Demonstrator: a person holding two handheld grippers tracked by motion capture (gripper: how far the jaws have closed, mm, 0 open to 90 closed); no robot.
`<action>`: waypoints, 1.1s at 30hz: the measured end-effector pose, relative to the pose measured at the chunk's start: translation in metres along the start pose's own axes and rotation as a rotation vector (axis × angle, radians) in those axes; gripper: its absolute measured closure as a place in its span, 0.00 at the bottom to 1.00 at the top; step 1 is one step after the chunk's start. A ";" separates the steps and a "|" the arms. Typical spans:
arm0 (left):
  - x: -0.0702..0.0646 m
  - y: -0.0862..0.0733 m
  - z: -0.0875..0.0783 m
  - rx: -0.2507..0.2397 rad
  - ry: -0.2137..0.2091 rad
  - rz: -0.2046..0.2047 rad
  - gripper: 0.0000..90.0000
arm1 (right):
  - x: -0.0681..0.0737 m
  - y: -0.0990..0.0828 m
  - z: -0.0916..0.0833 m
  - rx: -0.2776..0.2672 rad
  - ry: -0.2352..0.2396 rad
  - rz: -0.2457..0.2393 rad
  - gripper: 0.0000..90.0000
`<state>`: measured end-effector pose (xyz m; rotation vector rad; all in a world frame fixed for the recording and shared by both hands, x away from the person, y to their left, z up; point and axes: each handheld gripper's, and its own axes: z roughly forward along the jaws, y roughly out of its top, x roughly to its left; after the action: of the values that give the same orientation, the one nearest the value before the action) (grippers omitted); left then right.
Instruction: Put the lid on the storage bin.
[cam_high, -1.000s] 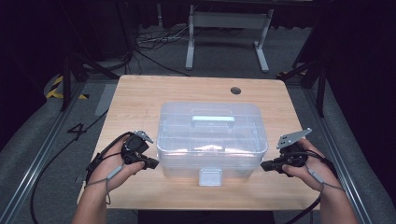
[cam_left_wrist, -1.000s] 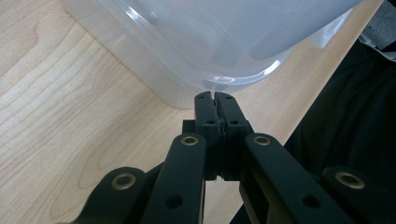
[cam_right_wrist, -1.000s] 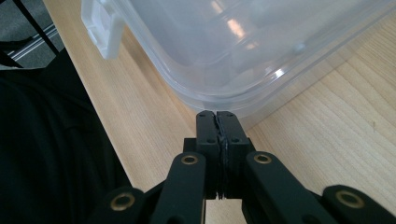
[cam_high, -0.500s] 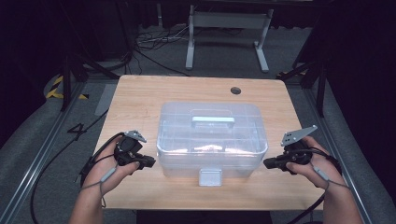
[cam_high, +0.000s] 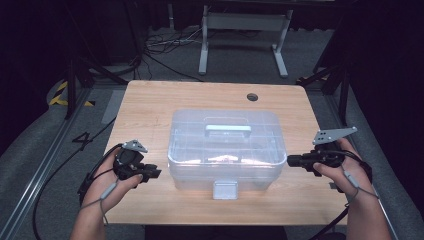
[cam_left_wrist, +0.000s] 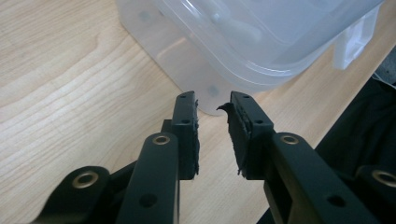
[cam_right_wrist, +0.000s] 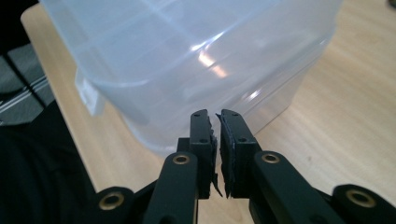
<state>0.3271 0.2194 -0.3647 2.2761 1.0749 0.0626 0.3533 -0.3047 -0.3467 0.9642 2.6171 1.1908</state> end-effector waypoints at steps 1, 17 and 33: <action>0.001 0.000 -0.001 -0.002 0.007 -0.003 0.80 | -0.001 0.000 -0.001 -0.026 -0.010 0.005 0.92; 0.025 -0.006 0.006 -0.070 0.072 -0.090 0.65 | -0.034 -0.016 -0.011 -0.226 -0.240 0.148 0.77; 0.057 -0.019 0.019 -0.128 0.160 -0.040 0.45 | -0.082 -0.044 0.013 -0.170 -0.305 0.083 0.47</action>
<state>0.3572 0.2593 -0.4028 2.1625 1.1631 0.2935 0.4004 -0.3665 -0.3999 1.1284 2.2232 1.1570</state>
